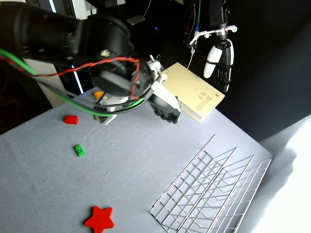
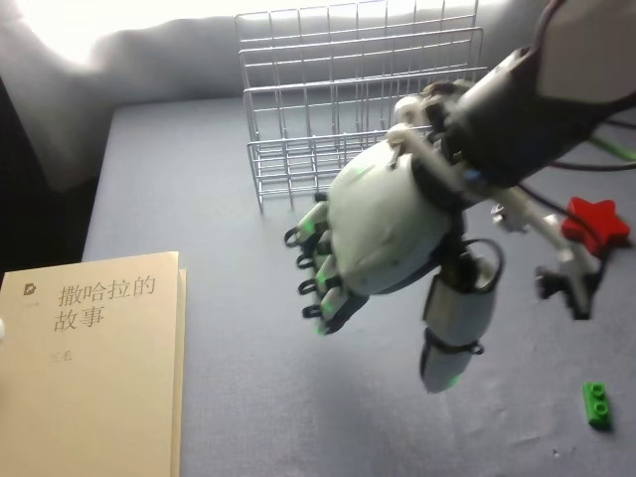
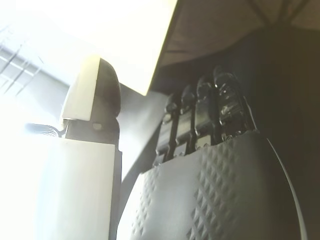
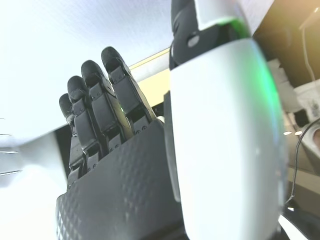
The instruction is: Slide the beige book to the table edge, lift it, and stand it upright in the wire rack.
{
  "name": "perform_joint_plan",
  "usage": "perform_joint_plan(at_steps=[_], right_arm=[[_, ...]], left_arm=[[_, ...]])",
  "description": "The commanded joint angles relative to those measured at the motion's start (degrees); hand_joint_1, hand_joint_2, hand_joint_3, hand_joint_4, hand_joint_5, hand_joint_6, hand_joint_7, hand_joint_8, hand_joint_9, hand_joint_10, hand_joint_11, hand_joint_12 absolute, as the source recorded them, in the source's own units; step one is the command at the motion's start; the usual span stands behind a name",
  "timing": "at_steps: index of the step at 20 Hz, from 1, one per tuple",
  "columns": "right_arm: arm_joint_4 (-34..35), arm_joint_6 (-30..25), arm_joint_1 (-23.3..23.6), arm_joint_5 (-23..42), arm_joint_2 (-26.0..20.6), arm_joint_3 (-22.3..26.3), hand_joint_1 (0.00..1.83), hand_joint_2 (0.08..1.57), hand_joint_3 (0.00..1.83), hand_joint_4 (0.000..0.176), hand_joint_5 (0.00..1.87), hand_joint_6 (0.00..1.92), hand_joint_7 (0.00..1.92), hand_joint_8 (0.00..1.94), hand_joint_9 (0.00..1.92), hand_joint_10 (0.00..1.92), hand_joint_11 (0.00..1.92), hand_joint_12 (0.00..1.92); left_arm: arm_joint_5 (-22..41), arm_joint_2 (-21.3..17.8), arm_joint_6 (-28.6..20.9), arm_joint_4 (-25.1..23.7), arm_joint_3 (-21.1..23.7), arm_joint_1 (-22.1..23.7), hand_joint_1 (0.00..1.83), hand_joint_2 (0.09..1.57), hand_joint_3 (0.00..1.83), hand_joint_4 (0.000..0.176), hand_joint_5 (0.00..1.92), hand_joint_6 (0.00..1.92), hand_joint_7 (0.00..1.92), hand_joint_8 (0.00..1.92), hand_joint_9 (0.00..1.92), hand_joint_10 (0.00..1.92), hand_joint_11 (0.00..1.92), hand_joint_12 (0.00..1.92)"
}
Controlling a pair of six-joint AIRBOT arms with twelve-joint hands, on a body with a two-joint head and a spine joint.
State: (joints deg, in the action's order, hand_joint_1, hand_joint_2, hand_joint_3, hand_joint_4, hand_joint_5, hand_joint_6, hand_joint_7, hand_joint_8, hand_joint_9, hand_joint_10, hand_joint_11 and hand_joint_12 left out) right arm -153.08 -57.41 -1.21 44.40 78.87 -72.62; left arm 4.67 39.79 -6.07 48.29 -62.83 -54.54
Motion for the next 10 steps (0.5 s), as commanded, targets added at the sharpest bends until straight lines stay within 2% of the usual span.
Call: perform_joint_plan(at_steps=[1,5,10], right_arm=[[1.8,-0.3,1.1,-2.5,-1.2,0.7,0.21,1.0,0.0,0.0,0.31,0.0,0.32,0.0,0.32,0.0,0.0,0.72],[1.3,-1.6,1.7,-2.5,-6.4,3.4,0.21,1.01,0.0,0.0,0.3,0.0,0.32,0.0,0.31,0.0,0.0,0.72],[2.2,-3.7,1.8,-2.2,-12.4,6.3,0.2,1.01,0.0,0.0,0.29,0.0,0.31,0.0,0.31,0.0,0.0,0.73]], left_arm=[[3.7,0.0,-0.2,0.3,-0.4,0.0,1.22,1.17,0.0,0.0,0.08,0.0,0.05,0.0,0.06,0.0,0.0,0.14],[4.6,1.8,-0.2,0.3,-1.7,-1.3,1.24,1.14,0.0,0.0,0.11,0.01,0.05,0.0,0.05,0.0,0.0,0.12],[5.3,3.9,-0.5,0.9,-3.3,-2.2,1.2,1.17,0.0,0.0,0.06,0.0,0.04,0.0,0.04,0.0,0.0,0.06]])
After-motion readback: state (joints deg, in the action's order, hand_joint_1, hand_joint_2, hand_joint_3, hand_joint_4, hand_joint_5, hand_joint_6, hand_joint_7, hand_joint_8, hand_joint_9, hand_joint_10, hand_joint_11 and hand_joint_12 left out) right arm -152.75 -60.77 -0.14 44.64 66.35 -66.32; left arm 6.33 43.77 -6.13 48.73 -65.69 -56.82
